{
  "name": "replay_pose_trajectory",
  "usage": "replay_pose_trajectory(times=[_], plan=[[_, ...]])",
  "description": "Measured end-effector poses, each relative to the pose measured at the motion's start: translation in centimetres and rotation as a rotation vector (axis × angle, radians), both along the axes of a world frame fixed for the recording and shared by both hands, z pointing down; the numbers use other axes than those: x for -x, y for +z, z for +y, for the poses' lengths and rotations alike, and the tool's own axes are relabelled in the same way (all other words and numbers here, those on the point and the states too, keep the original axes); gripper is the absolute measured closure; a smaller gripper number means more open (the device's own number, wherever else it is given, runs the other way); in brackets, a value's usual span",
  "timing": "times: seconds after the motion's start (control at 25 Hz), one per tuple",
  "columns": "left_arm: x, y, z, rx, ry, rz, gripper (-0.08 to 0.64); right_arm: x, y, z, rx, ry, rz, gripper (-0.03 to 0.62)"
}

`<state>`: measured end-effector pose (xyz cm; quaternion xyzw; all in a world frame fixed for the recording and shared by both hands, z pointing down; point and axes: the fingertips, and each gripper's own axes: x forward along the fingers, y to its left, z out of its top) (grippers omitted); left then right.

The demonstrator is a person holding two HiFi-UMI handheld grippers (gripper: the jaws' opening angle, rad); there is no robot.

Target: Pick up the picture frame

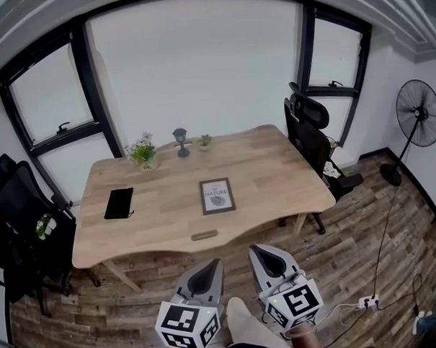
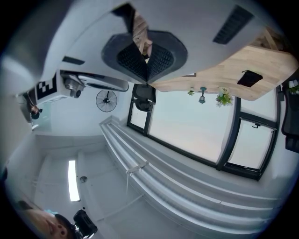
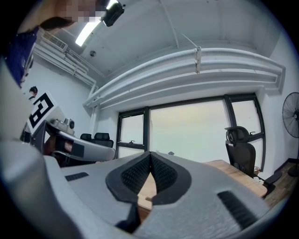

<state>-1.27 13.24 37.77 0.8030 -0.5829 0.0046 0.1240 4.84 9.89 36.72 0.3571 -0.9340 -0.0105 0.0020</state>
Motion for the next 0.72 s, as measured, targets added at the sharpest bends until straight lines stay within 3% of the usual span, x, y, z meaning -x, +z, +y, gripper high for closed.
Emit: replay_pose_trajectory(times=[0.72], plan=[[1.8,-0.1,-8.0,0.024,-0.022,-0.004,0.555,1.6,0.1,-8.1,0.024,-0.017,0.004,0.592]])
